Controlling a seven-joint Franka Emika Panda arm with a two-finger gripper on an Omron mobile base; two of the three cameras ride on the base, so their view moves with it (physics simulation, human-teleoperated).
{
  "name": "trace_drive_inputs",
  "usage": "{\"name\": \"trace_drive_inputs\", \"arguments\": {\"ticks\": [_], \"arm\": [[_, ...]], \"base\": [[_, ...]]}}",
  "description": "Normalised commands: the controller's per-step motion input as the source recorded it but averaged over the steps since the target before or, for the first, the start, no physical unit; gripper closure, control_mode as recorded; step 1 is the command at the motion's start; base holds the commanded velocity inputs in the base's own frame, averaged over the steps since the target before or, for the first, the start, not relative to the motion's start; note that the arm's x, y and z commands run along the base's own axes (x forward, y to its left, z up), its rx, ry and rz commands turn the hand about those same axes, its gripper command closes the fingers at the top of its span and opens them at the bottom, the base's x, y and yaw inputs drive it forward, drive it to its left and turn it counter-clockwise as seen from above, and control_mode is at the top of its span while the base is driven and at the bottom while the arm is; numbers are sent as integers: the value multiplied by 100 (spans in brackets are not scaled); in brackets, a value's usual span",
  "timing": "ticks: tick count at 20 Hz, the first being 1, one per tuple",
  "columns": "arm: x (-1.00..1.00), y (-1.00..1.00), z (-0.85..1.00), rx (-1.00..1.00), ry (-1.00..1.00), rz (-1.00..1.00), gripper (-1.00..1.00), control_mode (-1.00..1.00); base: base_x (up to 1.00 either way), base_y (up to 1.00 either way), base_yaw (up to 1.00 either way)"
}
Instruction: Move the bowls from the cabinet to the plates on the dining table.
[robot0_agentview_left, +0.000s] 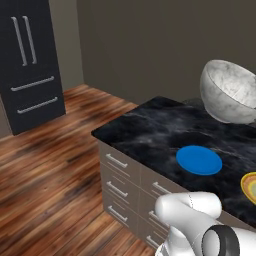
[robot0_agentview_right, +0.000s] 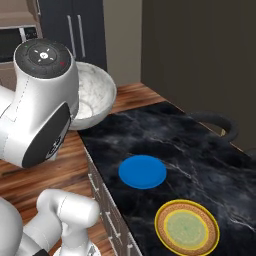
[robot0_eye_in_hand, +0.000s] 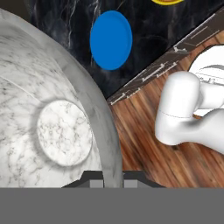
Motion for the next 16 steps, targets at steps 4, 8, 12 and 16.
{"name": "trace_drive_inputs", "arguments": {"ticks": [4, 8, 12, 16], "arm": [[0, 0, 0, 0, 0, 0, 100, 100], [0, 0, 0, 0, 0, 0, 100, 100], [0, 0, 0, 0, 0, 0, 100, 100], [0, 0, 0, 0, 0, 0, 100, 100]], "base": [[0, 0, -25], [0, 0, -25], [-11, -24, -16], [0, -2, -25]]}}
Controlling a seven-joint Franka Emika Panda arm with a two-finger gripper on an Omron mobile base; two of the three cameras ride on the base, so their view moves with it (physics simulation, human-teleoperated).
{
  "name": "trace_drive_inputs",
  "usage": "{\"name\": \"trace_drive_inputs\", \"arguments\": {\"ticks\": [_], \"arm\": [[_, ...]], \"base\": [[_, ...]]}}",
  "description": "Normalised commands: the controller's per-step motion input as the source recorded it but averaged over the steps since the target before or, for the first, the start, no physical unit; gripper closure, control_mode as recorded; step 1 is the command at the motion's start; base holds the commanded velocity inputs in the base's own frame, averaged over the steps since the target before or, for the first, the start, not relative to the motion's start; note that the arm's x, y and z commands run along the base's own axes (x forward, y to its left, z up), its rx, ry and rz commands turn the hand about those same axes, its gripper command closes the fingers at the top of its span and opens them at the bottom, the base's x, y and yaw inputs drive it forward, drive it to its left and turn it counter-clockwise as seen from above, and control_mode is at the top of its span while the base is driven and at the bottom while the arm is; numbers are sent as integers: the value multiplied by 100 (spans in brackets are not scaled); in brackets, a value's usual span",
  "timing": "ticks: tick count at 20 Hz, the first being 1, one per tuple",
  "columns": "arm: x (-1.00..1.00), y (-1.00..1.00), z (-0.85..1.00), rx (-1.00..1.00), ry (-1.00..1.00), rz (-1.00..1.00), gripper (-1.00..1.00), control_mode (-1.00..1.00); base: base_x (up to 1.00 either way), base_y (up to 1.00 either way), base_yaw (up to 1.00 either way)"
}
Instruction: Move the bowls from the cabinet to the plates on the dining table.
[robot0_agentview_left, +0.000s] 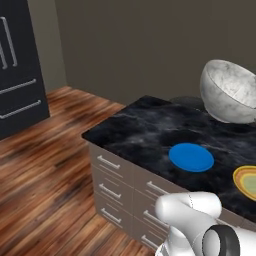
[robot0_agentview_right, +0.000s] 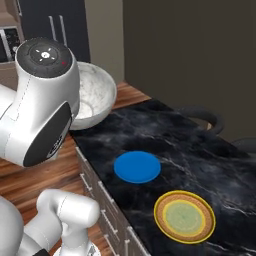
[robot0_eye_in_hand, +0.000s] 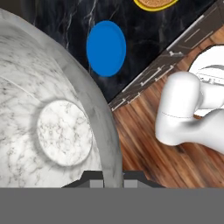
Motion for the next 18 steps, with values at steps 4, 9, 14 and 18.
{"name": "trace_drive_inputs", "arguments": {"ticks": [4, 9, 14, 18], "arm": [[0, 0, 0, 0, 0, 0, 100, 100], [0, 0, 0, 0, 0, 0, 100, 100], [0, 0, 0, 0, 0, 0, 100, 100], [0, 0, 0, 0, 0, 0, 100, 100]], "base": [[-18, 7, -22], [-32, 15, -18], [-18, 9, -22], [0, 0, -25]]}}
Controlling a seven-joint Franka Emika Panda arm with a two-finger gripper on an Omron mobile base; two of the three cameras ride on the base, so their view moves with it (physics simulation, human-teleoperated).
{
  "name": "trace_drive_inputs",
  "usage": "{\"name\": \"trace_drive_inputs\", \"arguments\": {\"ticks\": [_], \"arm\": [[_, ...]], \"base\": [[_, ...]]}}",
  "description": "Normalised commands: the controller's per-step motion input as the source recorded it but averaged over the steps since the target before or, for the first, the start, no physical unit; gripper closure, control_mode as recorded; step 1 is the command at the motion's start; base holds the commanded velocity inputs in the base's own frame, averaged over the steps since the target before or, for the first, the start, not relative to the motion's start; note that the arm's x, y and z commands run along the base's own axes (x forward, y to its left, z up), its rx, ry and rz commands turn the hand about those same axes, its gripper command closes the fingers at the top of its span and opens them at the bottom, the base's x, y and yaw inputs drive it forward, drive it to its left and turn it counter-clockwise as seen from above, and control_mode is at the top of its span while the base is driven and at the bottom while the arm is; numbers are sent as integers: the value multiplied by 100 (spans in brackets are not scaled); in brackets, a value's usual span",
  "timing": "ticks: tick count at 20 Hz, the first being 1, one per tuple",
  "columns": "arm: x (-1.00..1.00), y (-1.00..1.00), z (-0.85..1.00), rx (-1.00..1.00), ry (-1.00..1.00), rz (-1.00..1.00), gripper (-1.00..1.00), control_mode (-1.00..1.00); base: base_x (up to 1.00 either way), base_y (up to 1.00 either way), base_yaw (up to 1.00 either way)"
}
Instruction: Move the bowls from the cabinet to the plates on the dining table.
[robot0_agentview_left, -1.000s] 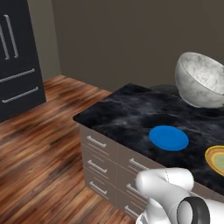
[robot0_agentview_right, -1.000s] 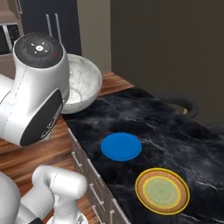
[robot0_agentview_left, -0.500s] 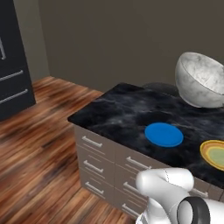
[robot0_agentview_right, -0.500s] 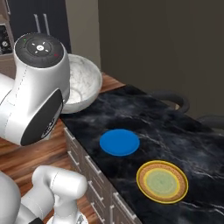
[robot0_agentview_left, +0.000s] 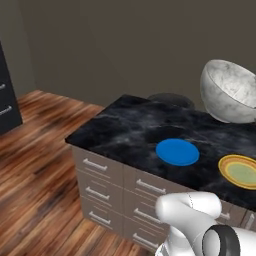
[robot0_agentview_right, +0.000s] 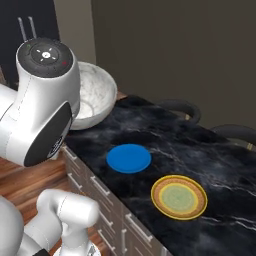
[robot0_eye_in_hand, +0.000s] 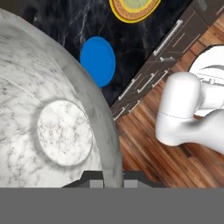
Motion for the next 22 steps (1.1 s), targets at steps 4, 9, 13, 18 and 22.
{"name": "trace_drive_inputs", "arguments": {"ticks": [4, 9, 13, 18, 22], "arm": [[0, 0, 0, 0, 0, 0, 100, 100], [0, 0, 0, 0, 0, 0, 100, 100], [0, 0, 0, 0, 0, 0, 100, 100], [0, 0, 0, 0, 0, 0, 100, 100], [0, 0, 0, 0, 0, 0, 100, 100]], "base": [[0, 0, -25], [0, 0, -25], [0, 0, -25], [0, 0, -25], [0, 0, -25]]}}
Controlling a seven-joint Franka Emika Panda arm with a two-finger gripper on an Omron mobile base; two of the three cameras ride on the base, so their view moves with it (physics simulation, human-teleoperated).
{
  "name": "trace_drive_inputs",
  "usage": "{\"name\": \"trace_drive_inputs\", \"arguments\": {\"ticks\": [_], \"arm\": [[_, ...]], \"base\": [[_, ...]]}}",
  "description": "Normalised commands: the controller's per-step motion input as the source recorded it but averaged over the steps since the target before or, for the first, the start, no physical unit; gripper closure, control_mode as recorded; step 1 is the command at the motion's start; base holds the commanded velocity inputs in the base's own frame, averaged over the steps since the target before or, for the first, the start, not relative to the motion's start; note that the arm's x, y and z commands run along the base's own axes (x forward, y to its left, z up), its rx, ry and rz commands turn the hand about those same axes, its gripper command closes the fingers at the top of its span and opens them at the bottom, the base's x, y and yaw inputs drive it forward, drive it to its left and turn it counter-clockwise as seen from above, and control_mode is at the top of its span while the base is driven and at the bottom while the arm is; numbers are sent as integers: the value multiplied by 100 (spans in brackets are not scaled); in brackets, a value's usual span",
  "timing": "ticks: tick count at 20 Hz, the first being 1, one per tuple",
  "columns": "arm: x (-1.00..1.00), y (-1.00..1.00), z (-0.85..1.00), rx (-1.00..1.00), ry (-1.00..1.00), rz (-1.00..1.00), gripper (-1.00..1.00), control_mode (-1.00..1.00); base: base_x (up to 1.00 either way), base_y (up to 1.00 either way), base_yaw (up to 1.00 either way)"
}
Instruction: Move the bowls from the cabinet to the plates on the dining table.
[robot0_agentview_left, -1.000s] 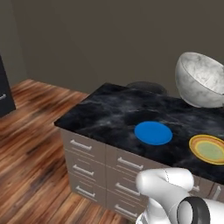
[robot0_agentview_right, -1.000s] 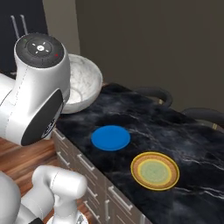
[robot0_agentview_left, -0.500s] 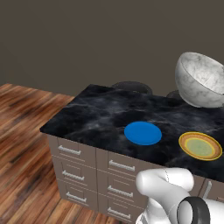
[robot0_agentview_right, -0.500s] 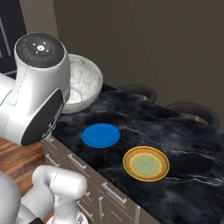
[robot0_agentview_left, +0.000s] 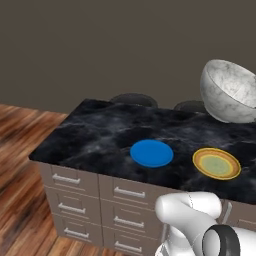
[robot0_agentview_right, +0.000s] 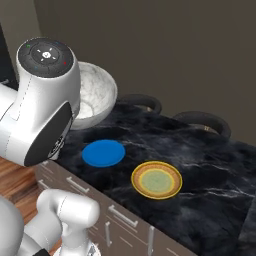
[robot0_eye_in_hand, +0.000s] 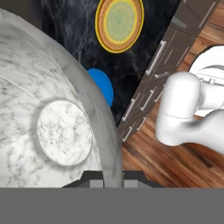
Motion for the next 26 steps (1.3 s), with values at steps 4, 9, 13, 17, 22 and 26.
{"name": "trace_drive_inputs", "arguments": {"ticks": [4, 9, 13, 17, 22, 26], "arm": [[0, 0, 0, 0, 0, 0, 100, 100], [0, 0, 0, 0, 0, 0, 100, 100], [0, 0, 0, 0, 0, 0, 100, 100], [0, 0, 0, 0, 0, 0, 100, 100], [0, 0, 0, 0, 0, 0, 100, 100], [0, 0, 0, 0, 0, 0, 100, 100]], "base": [[0, 0, -25], [0, 0, -25], [0, 0, -25], [0, 0, -25], [0, 0, -25], [0, 0, -25]]}}
